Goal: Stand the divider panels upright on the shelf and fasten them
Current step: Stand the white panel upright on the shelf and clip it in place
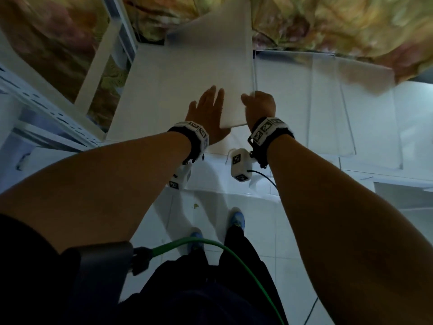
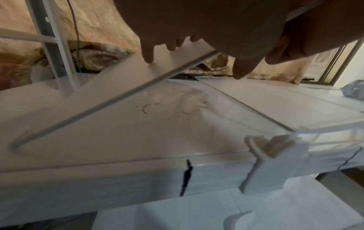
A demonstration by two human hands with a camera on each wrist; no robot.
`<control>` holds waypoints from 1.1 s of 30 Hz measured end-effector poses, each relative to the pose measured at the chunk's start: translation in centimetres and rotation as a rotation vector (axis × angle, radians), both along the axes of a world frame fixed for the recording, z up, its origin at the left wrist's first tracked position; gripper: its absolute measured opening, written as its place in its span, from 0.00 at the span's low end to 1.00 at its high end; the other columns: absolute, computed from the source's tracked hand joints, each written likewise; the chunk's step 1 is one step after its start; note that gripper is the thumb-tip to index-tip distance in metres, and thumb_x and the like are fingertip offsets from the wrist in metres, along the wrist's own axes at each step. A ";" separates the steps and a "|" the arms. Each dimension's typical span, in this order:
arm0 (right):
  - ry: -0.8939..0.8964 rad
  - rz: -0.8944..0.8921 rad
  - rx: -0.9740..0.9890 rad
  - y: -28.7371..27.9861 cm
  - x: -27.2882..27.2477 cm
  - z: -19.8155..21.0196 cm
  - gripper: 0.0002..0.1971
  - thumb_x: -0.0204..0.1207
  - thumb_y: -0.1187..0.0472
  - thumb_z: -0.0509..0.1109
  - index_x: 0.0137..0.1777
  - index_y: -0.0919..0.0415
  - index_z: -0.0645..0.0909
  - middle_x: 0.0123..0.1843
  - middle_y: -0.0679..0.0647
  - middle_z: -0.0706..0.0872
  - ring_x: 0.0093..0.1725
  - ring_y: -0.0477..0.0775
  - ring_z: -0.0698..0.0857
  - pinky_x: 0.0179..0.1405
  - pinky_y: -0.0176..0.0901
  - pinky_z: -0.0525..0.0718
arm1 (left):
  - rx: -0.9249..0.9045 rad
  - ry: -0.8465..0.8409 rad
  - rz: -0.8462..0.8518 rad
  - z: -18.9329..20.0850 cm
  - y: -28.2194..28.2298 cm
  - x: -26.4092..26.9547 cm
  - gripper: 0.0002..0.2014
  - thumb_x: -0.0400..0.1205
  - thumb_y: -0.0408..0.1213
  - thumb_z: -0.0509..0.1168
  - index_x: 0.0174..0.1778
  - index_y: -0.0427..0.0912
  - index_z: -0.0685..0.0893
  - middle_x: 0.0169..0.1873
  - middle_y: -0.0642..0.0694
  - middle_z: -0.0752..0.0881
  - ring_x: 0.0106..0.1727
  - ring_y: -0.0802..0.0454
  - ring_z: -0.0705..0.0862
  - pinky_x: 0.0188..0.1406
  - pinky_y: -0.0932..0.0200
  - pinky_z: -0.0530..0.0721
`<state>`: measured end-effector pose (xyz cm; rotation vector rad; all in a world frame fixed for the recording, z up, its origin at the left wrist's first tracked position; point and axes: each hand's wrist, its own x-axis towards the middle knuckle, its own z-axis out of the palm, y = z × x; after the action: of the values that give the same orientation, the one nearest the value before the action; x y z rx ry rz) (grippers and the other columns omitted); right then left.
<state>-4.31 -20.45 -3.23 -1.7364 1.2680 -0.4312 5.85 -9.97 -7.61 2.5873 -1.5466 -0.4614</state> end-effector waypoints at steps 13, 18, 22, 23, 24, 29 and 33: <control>-0.166 -0.229 -0.409 0.0 -4.3 0.0 0.23 0.81 0.55 0.66 0.25 0.52 0.62 0.21 0.44 0.65 0.22 0.42 0.64 0.23 0.40 0.62 | 0.118 0.344 0.324 -0.4 -4.3 -0.9 0.22 0.89 0.38 0.57 0.75 0.28 0.75 0.72 0.31 0.79 0.72 0.34 0.80 0.69 0.46 0.81; -0.022 -0.030 -0.265 1.0 -4.5 -2.0 0.21 0.73 0.57 0.73 0.21 0.58 0.72 0.19 0.50 0.73 0.22 0.52 0.74 0.24 0.43 0.73 | 0.255 0.539 0.154 0.3 -4.2 -0.4 0.13 0.85 0.42 0.67 0.53 0.34 0.84 0.49 0.39 0.86 0.47 0.43 0.84 0.43 0.57 0.84; 0.059 0.262 -0.033 1.9 -3.9 -2.4 0.15 0.68 0.66 0.72 0.21 0.65 0.75 0.22 0.55 0.77 0.24 0.54 0.77 0.27 0.42 0.77 | 0.275 0.505 0.278 -2.3 -3.3 0.7 0.08 0.84 0.38 0.69 0.49 0.35 0.84 0.53 0.34 0.87 0.51 0.43 0.84 0.63 0.48 0.83; 0.113 0.341 0.024 2.1 -3.7 -2.4 0.16 0.69 0.66 0.71 0.22 0.61 0.74 0.23 0.54 0.77 0.25 0.53 0.77 0.29 0.42 0.78 | 0.241 0.511 0.270 -2.8 -3.3 0.6 0.09 0.87 0.34 0.63 0.55 0.32 0.84 0.59 0.33 0.86 0.55 0.43 0.84 0.66 0.49 0.80; 0.189 0.411 0.061 2.4 -3.6 -2.6 0.16 0.71 0.65 0.70 0.23 0.58 0.73 0.24 0.53 0.78 0.26 0.52 0.77 0.30 0.42 0.78 | 0.233 0.518 0.265 -3.1 -3.5 0.8 0.11 0.89 0.33 0.59 0.60 0.31 0.83 0.62 0.33 0.85 0.59 0.43 0.84 0.66 0.52 0.80; 0.417 0.483 -0.082 2.8 -3.2 -4.0 0.15 0.76 0.60 0.65 0.28 0.54 0.71 0.29 0.51 0.77 0.30 0.50 0.76 0.29 0.37 0.69 | 0.131 0.675 0.200 -1.7 -4.1 0.2 0.18 0.86 0.30 0.60 0.73 0.35 0.79 0.64 0.39 0.85 0.52 0.46 0.89 0.44 0.58 0.91; 0.452 0.415 -0.155 2.3 -4.7 -4.6 0.17 0.76 0.60 0.64 0.26 0.56 0.69 0.26 0.51 0.74 0.27 0.48 0.72 0.25 0.38 0.64 | 0.131 0.492 -0.013 -1.3 -3.5 -1.3 0.11 0.82 0.27 0.62 0.59 0.35 0.82 0.53 0.34 0.83 0.57 0.36 0.85 0.46 0.52 0.82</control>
<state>-8.96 -18.16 -7.84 -2.2491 1.1493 0.1168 4.53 -13.50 -8.95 2.2987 -1.3937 -1.1321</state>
